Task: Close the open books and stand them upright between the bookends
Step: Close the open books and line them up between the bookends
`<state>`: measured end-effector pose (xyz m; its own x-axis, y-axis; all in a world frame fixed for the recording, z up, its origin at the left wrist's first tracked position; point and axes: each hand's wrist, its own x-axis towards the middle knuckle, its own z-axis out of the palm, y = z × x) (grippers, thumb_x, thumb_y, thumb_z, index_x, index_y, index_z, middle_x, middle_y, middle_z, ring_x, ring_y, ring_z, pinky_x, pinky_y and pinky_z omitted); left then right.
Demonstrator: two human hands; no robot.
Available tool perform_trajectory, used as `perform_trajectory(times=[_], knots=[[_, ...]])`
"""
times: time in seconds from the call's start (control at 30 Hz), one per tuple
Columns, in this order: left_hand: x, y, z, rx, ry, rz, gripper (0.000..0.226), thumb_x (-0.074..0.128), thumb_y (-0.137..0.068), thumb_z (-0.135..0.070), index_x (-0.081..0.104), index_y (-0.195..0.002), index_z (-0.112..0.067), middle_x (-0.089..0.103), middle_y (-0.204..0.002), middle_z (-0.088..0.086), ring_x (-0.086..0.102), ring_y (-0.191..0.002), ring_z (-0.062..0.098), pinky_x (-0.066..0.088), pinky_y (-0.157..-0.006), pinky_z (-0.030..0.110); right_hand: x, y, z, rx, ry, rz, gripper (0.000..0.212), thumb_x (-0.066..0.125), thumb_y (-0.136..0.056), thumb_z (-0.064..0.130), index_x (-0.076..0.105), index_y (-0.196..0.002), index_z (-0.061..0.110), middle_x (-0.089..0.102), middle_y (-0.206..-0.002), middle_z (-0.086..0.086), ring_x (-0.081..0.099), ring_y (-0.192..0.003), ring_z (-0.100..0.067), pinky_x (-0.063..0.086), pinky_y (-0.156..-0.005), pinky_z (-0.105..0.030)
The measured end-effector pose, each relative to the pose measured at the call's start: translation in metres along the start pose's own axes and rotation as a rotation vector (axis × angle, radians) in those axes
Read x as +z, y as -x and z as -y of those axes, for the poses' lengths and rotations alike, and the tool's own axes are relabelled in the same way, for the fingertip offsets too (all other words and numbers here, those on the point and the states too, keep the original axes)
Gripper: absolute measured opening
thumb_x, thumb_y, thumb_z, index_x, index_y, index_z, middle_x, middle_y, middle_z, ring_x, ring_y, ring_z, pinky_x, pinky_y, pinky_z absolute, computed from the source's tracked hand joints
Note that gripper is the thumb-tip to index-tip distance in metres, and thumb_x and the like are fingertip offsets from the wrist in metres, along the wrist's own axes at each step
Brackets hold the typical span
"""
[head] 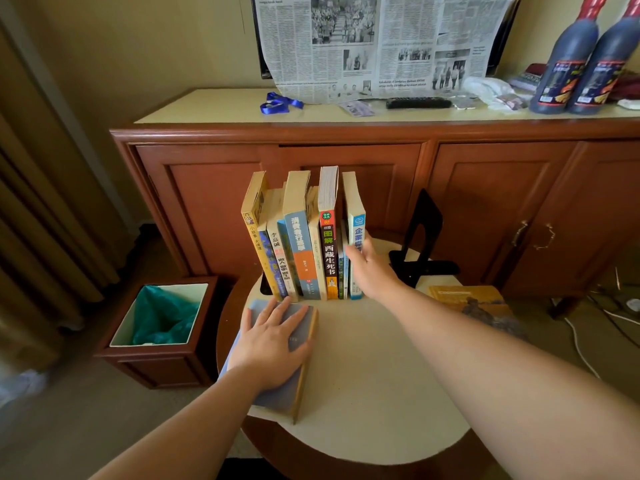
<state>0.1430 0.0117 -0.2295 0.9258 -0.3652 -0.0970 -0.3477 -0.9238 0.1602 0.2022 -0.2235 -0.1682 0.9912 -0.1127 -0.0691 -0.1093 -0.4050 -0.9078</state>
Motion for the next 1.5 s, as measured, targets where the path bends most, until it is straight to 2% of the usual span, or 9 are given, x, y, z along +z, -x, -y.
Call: perform_trajectory(times=[0.23,0.4,0.6,0.73,0.93,1.17,1.3,1.4,1.5], knots=[[-0.005,0.001,0.0,-0.042,0.188,-0.091,0.068,0.045,-0.101,-0.048,0.021,-0.164,-0.042,0.011,-0.175,-0.001,0.004,-0.16,0.022,0.002,-0.13,0.046,-0.006,0.011,0.011,0.018,0.138,-0.027,0.055,0.038,-0.109,0.037,0.019,-0.16,0.036,0.061,-0.127,0.002,0.068,-0.095,-0.01,0.061,-0.074,-0.033],[-0.019,0.001,0.004,-0.57,0.314,-0.016,0.122,0.065,-0.073,-0.085,0.022,-0.163,-0.015,0.036,-0.161,0.011,0.033,-0.149,0.035,0.038,-0.117,0.05,-0.016,0.019,0.011,-0.022,0.168,-0.119,0.044,0.045,-0.109,0.028,0.031,-0.151,0.03,0.061,-0.136,0.0,0.066,-0.096,-0.011,0.049,-0.059,-0.022],[-0.03,-0.012,-0.003,-0.666,0.378,0.156,0.132,0.077,-0.065,-0.082,0.023,-0.159,-0.008,0.053,-0.144,0.012,0.057,-0.128,0.032,0.055,-0.094,0.041,-0.017,0.045,0.011,-0.042,0.225,-0.055,0.071,0.055,-0.106,0.019,0.018,-0.163,0.038,0.051,-0.154,0.002,0.064,-0.122,-0.019,0.059,-0.083,-0.032],[-0.03,-0.011,-0.018,-0.708,0.441,0.152,0.14,0.082,-0.052,-0.085,0.026,-0.157,-0.011,0.057,-0.136,0.01,0.061,-0.12,0.029,0.058,-0.091,0.037,-0.011,0.063,-0.007,0.091,0.367,-0.076,0.053,0.062,-0.1,0.03,0.044,-0.15,0.023,0.068,-0.128,-0.001,0.068,-0.096,-0.015,0.051,-0.063,-0.024],[-0.024,-0.008,-0.062,-0.69,0.552,0.135,0.12,0.072,-0.06,-0.09,0.042,-0.144,-0.01,0.064,-0.113,0.008,0.067,-0.099,0.025,0.061,-0.081,0.037,0.012,0.1,-0.053,0.352,0.271,0.071,0.048,0.072,-0.083,0.062,0.07,-0.09,0.015,0.075,-0.089,-0.007,0.07,-0.069,-0.021,0.055,-0.055,-0.028],[-0.026,-0.017,-0.087,-0.723,1.453,0.116,0.027,0.065,-0.1,-0.037,0.059,-0.112,-0.013,0.067,-0.109,0.01,0.064,-0.096,0.026,0.054,-0.084,0.041,-0.007,0.112,-0.062,0.349,0.108,-0.041,0.04,0.084,-0.073,0.044,0.073,-0.104,0.022,0.076,-0.102,0.004,0.072,-0.089,-0.016,0.061,-0.085,-0.037],[-0.057,-0.023,-0.1,-0.512,1.539,0.147,0.024,0.072,-0.096,-0.025,0.067,-0.113,-0.008,0.068,-0.09,0.011,0.063,-0.078,0.027,0.052,-0.07,0.038,-0.029,0.111,-0.046,0.253,-0.071,-0.112,0.03,0.083,-0.081,0.033,0.07,-0.107,0.025,0.076,-0.106,0.007,0.07,-0.089,-0.008,0.057,-0.077,-0.03],[-0.079,-0.028,-0.099,-0.346,1.528,0.198,0.038,0.078,-0.09,-0.015,0.066,-0.123,-0.001,0.074,-0.104,0.02,0.07,-0.089,0.035,0.061,-0.078,0.05,-0.046,0.108,-0.033,0.156,-0.091,-0.099,0.052,0.08,-0.082,0.033,0.06,-0.13,0.029,0.071,-0.125,0.005,0.065,-0.104,-0.008,0.052,-0.085,-0.029],[-0.087,-0.029,-0.102,-0.224,1.482,0.226,0.052,0.083,-0.08,-0.013,0.065,-0.126,0.004,0.072,-0.119,0.028,0.072,-0.105,0.041,0.062,-0.084,0.058,-0.057,0.107,-0.025,0.139,-0.015,-0.04,0.121,0.085,-0.067,0.052,0.019,-0.165,0.027,0.053,-0.15,0.004,0.054,-0.131,-0.017,0.048,-0.108,-0.039]])
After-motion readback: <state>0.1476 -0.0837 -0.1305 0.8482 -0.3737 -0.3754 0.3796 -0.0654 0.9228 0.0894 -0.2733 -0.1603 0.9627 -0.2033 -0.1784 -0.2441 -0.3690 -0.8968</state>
